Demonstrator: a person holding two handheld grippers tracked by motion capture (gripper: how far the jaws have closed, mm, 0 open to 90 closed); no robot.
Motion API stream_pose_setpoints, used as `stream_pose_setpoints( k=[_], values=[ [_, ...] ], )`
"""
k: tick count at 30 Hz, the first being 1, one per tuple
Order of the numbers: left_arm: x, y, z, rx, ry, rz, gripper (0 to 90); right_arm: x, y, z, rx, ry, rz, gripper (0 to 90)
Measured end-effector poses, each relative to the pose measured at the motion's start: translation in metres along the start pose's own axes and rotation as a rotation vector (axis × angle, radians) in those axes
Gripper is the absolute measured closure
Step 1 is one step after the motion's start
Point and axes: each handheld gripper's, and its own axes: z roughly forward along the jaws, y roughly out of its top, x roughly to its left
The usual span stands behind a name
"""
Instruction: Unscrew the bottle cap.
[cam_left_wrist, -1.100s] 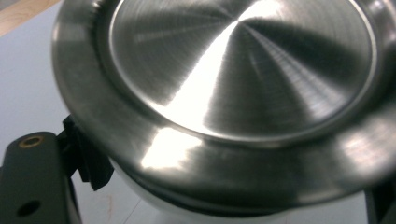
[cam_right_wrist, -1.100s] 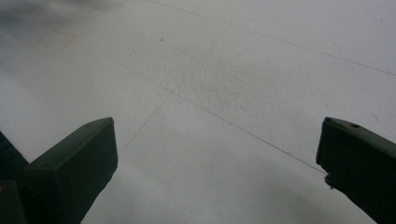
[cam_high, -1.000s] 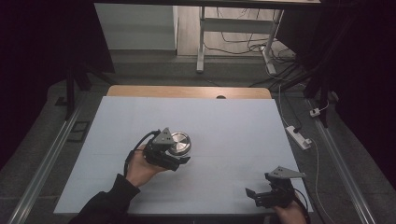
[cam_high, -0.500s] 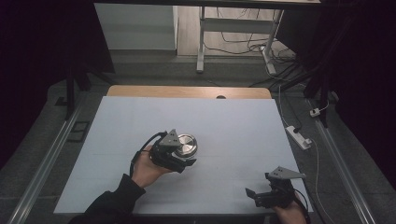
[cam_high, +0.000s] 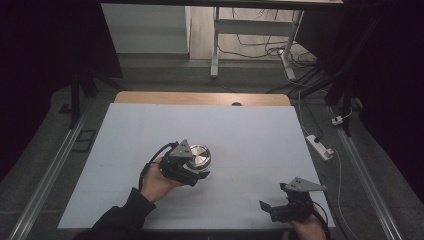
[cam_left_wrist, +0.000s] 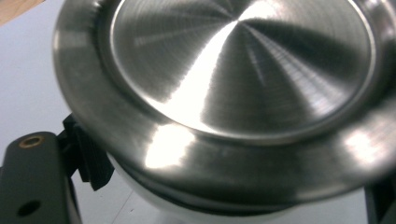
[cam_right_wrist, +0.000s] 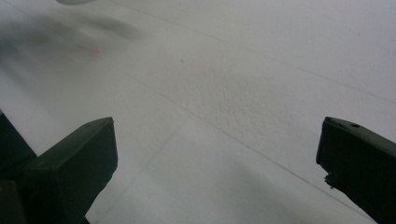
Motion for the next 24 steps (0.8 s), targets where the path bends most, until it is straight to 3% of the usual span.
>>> stream_pose_setpoints(
  k=[12, 24],
  values=[
    [0.001, -0.003, 0.001, -0.001, -0.005, -0.005, 15.4, 0.013, 0.02, 0.003, -0.053, 0.037, -0.049, 0.0],
    [-0.001, -0.003, 0.002, -0.003, -0.004, -0.003, 15.4, 0.032, 0.049, 0.015, -0.085, 0.124, -0.133, 0.0]
  ],
)
